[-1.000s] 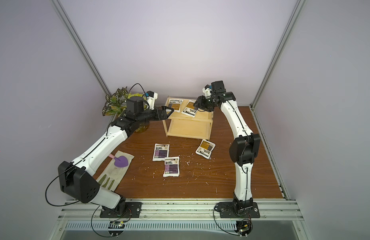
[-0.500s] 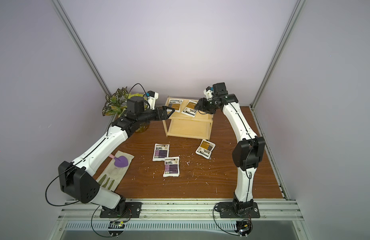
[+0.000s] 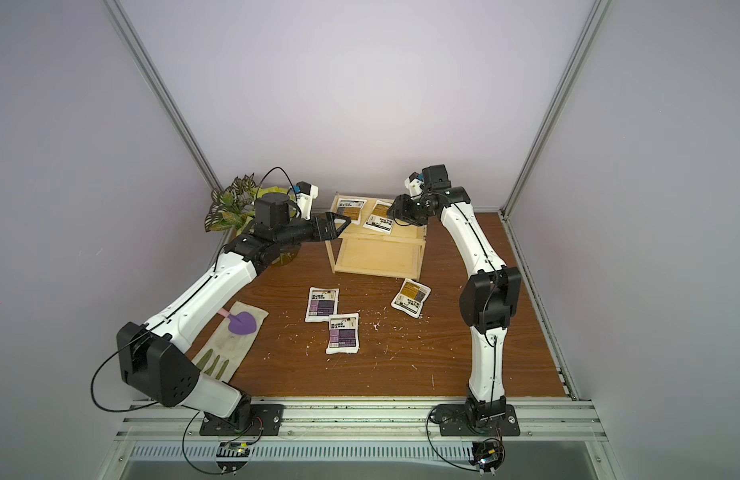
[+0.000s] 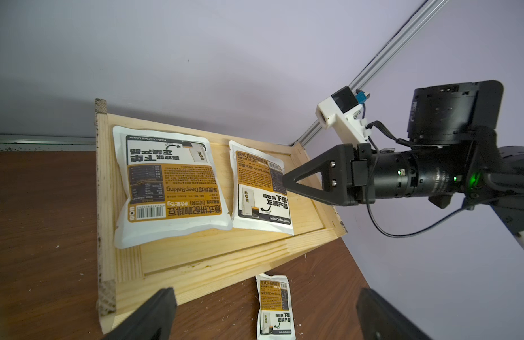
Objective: Place the bagged coffee beans on the shelf by color
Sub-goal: Place the bagged coffee beans on the shelf.
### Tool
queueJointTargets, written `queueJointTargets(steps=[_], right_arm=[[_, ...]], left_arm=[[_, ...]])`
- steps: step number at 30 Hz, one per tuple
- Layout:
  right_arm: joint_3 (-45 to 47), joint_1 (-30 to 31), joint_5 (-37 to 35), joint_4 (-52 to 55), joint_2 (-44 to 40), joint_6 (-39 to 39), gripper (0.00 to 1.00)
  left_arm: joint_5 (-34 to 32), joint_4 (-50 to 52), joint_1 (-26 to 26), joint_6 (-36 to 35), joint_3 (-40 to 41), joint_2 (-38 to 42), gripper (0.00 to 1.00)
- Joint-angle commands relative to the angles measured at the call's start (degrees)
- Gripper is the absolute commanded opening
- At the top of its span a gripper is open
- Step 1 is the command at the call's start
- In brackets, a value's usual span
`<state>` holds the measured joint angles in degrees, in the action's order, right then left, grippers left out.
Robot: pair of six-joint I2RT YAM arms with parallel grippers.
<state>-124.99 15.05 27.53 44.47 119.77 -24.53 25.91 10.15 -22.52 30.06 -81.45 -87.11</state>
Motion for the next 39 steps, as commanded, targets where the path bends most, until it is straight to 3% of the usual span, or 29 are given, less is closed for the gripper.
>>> queueJointTargets(steps=[1, 14, 24, 29, 34, 39], right_arm=[[-3.2, 0.6, 1.2, 0.6, 0.7, -0.3, 0.57], [-8.1, 1.2, 0.4, 1.8, 3.1, -0.8, 0.57], [-6.4, 0.6, -2.7, 2.0, -6.3, -0.6, 0.57], [9.6, 0.4, -3.2, -1.8, -19.9, -0.5, 0.57], [36.3, -2.5, -0.8, -10.6, -38.2, -4.9, 0.57], [60.2, -4.7, 2.0, -17.0, -51.5, -10.1, 0.57]], left_arm=[[0.9, -1.3, -0.8, 0.4, -0.4, 0.0, 1.0], [0.9, -1.4, -1.1, 0.5, 0.4, -0.1, 1.0], [-0.4, 1.1, -3.1, -3.5, -0.7, 0.1, 1.0], [-1.8, 2.0, -6.3, -5.8, 1.9, 2.7, 1.0], [-5.5, -1.2, -11.6, -6.5, 10.4, 8.3, 1.0], [-8.4, -5.7, -15.9, -5.4, 19.5, 12.1, 1.0]])
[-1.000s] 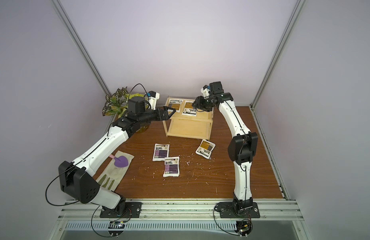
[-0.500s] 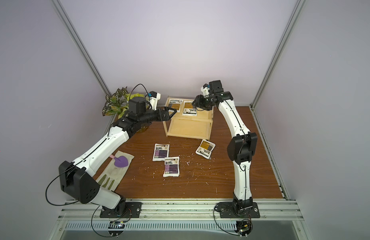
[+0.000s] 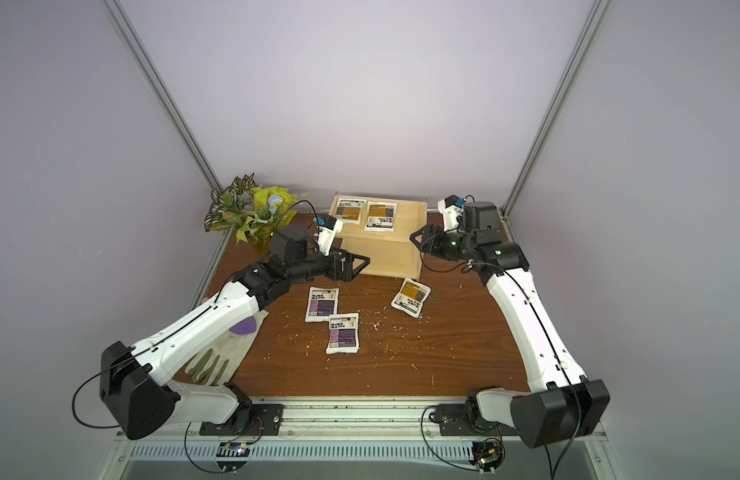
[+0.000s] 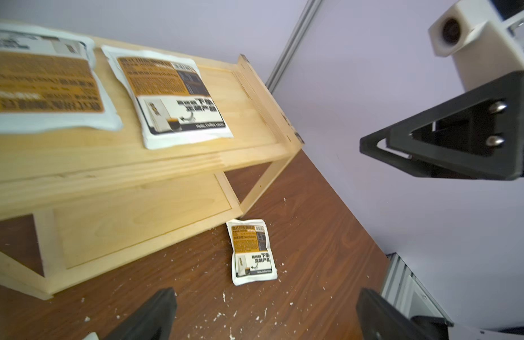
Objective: Place the bagged coffee beans on the shelf by color
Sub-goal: Place the bagged coffee beans on the shelf, then pick up the bagged coffee beans at the center of the board.
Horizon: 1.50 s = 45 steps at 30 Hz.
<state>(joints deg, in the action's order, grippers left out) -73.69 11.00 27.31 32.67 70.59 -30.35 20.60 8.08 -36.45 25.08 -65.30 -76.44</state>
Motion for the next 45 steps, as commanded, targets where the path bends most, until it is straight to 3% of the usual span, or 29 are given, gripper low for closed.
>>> queueJointTargets(steps=[1, 6, 12, 19, 23, 45], right_arm=[[13.1, -0.7, 2.8, -6.9, -4.0, -5.5, 0.57], [33.5, -1.3, 0.6, -18.2, -10.0, -10.7, 0.56], [45.0, -2.3, -0.2, -30.2, -6.9, -13.4, 0.55], [44.6, -2.7, -1.5, -35.6, -0.1, -13.3, 0.55], [43.9, -3.1, -2.2, -38.6, 3.4, -13.7, 0.54], [40.2, -5.4, 3.3, -46.7, 19.1, -12.9, 0.47]], left_arm=[[-3.7, -4.5, -2.9, -0.4, 4.9, 1.8, 1.0], [-4.5, -10.9, -6.0, 0.8, 12.8, 1.7, 1.0], [-4.4, -20.1, -6.6, 1.9, 19.1, -1.3, 1.0], [-0.7, -26.9, -6.6, 2.9, 19.0, -8.4, 1.0], [0.7, -25.4, -6.6, 1.8, 16.0, -11.5, 1.0], [3.0, -24.0, -6.6, 1.0, 11.9, -15.9, 1.0]])
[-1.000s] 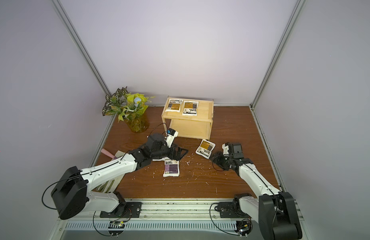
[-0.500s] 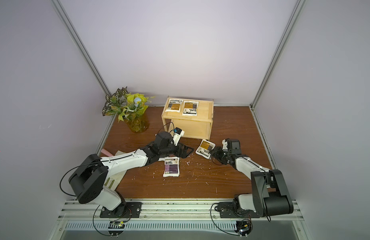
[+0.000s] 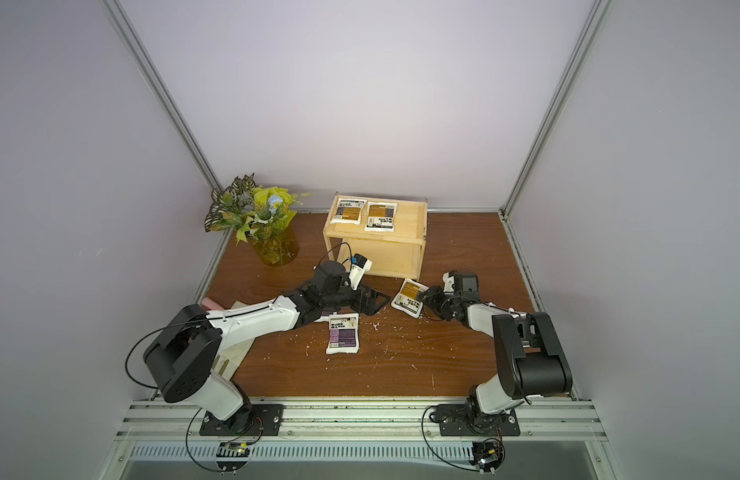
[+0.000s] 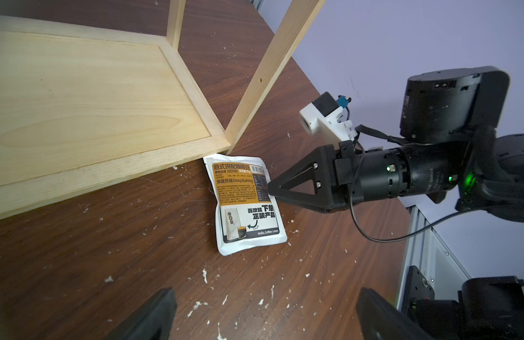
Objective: Place the bagged coffee beans on the shelf by color
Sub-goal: Pick up the bagged coffee beans at the center of the board.
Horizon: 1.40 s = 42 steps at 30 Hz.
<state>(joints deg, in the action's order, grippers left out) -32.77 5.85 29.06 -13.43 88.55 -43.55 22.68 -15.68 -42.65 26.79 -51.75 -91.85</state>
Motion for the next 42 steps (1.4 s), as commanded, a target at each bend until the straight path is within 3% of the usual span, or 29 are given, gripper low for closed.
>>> queueJointTargets(steps=[1, 5, 14, 29, 42], right_arm=[[-0.7, -0.2, 1.8, -0.7, 1.3, 0.3, 0.46], [-0.4, -0.2, 2.4, -0.5, 1.9, 0.8, 0.38], [0.8, -0.3, 2.8, 1.1, 0.7, 2.5, 0.01], [0.3, -0.4, 6.6, 17.6, -15.1, 8.1, 0.0], [-6.0, -0.3, 14.8, 28.3, -27.3, 5.8, 0.0]], left_arm=[[0.9, -0.2, -0.4, -0.7, -1.7, -0.7, 1.0], [0.9, -0.1, -0.4, -0.9, -1.9, -0.8, 1.0], [1.2, 0.5, -0.4, -1.1, -2.5, -1.1, 1.0], [2.0, 8.0, -0.3, -0.3, -6.4, -1.2, 1.0], [3.9, 10.7, -0.3, 1.6, -5.9, 2.4, 1.0]])
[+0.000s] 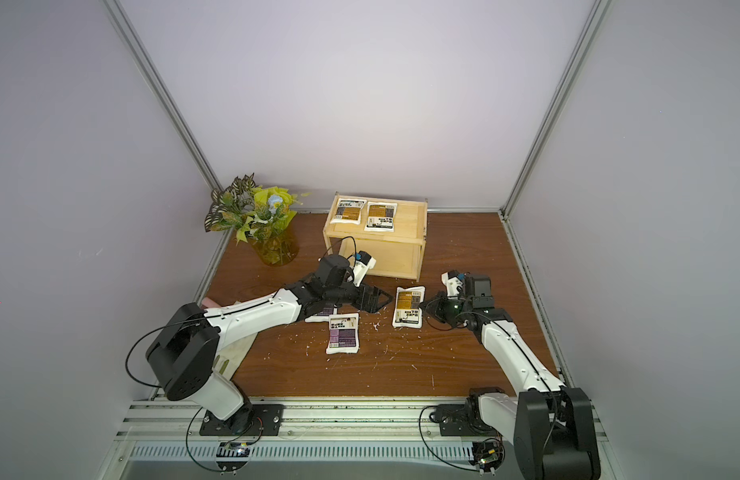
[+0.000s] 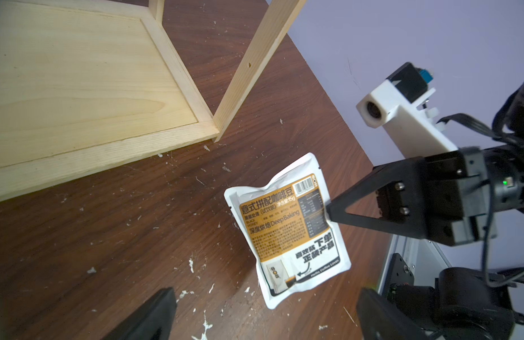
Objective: Place the bagged coffee beans on the shelf by color
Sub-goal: Pick up the bagged coffee beans at the center of the board.
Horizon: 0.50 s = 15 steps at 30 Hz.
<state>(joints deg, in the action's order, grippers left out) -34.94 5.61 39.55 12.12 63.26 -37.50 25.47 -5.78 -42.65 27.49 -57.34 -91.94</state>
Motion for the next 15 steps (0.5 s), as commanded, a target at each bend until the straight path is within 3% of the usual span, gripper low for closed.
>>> queueJointTargets(steps=[1, 9, 15], right_arm=[[-5.1, -0.1, 5.1, 3.8, -2.5, -0.2, 0.0], [-15.5, -0.1, 8.2, 8.9, -3.7, -0.9, 0.0], [-23.4, -0.1, 8.8, 6.9, -0.9, -3.1, 0.0]], left_arm=[[1.1, 0.7, -0.3, 1.2, -0.4, 3.1, 1.0], [1.3, 0.9, 0.6, 3.5, -3.7, 7.8, 1.0], [2.4, -0.3, 4.7, 6.6, -7.5, 10.1, 1.0]])
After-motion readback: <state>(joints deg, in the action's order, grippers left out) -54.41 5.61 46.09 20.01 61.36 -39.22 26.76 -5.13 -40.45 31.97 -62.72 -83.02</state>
